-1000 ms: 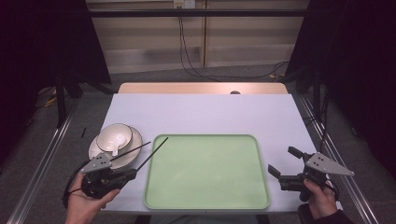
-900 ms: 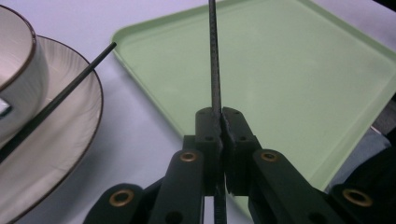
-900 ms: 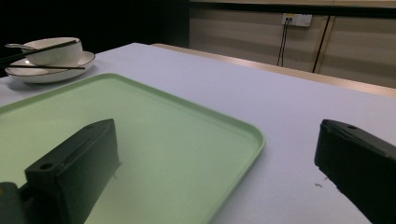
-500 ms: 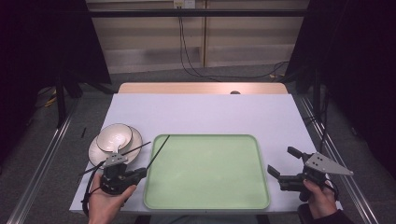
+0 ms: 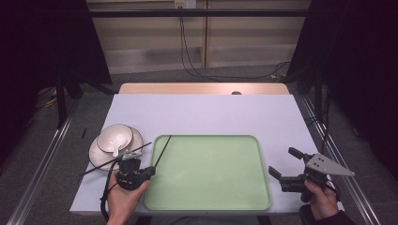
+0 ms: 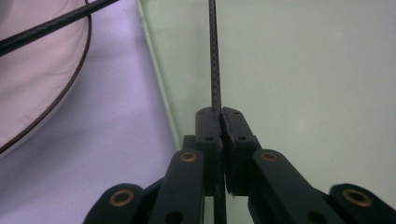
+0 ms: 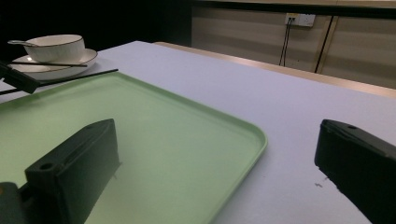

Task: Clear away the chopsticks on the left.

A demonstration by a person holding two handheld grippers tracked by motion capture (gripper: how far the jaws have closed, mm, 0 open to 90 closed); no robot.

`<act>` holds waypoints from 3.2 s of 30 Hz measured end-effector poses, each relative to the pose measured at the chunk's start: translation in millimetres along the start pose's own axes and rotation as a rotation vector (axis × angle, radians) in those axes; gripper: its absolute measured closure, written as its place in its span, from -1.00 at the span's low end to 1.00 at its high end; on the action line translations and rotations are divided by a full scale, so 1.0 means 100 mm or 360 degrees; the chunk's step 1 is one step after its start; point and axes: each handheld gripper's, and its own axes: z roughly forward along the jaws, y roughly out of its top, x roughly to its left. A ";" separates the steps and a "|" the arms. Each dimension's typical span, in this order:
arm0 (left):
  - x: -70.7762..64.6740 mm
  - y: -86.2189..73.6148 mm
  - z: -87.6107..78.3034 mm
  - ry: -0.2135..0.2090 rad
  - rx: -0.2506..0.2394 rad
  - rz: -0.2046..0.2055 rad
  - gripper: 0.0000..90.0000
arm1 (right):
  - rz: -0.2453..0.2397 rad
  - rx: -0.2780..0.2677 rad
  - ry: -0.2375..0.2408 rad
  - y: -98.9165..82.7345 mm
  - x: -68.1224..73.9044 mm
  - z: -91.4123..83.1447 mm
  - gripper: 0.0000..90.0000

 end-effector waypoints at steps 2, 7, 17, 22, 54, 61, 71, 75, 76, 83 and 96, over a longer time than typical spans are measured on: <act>-0.01 0.00 0.04 0.0011 0.0020 -0.0016 0.92 | -0.0002 0.0002 0.0001 0.00 0.00 0.00 -1.00; -0.01 0.01 0.09 0.0032 0.0050 -0.0029 0.92 | -0.0004 0.0004 0.0001 0.00 0.00 0.00 -1.00; -0.04 0.02 0.21 0.0042 0.0076 -0.0056 0.92 | -0.0013 0.0007 0.0007 0.00 0.00 0.00 -1.00; -0.04 0.02 0.22 0.0038 0.0062 -0.0055 0.91 | -0.0016 0.0017 0.0013 0.00 0.00 0.00 -1.00; 0.06 0.01 -0.01 -0.0187 -0.0210 0.0208 -0.34 | -0.0011 0.0018 0.0015 0.00 0.00 0.00 -1.00; 0.07 -0.02 -0.20 -0.0257 -0.0411 0.0380 -0.55 | -0.0008 0.0017 0.0016 0.00 0.00 0.00 -1.00; 0.30 -0.05 -0.53 -0.0249 -0.0620 0.0542 -0.75 | -0.0001 0.0018 0.0011 0.00 0.00 0.00 -1.00; 0.48 -0.06 -0.67 -0.0292 -0.0616 0.0539 -0.71 | 0.0000 0.0019 0.0007 0.00 0.00 0.01 -1.00; 0.51 -0.07 -0.71 -0.0283 -0.0640 0.0544 -0.67 | 0.0000 0.0019 0.0006 0.00 0.00 0.01 -1.00; 0.80 -0.10 -0.90 -0.0247 -0.0653 0.0549 -0.71 | -0.0009 0.0022 0.0005 0.00 -0.01 0.01 -1.00; 1.33 -0.11 -0.92 -0.0242 -0.0525 0.0642 -0.81 | -0.0003 0.0019 0.0000 0.00 0.00 0.01 -1.00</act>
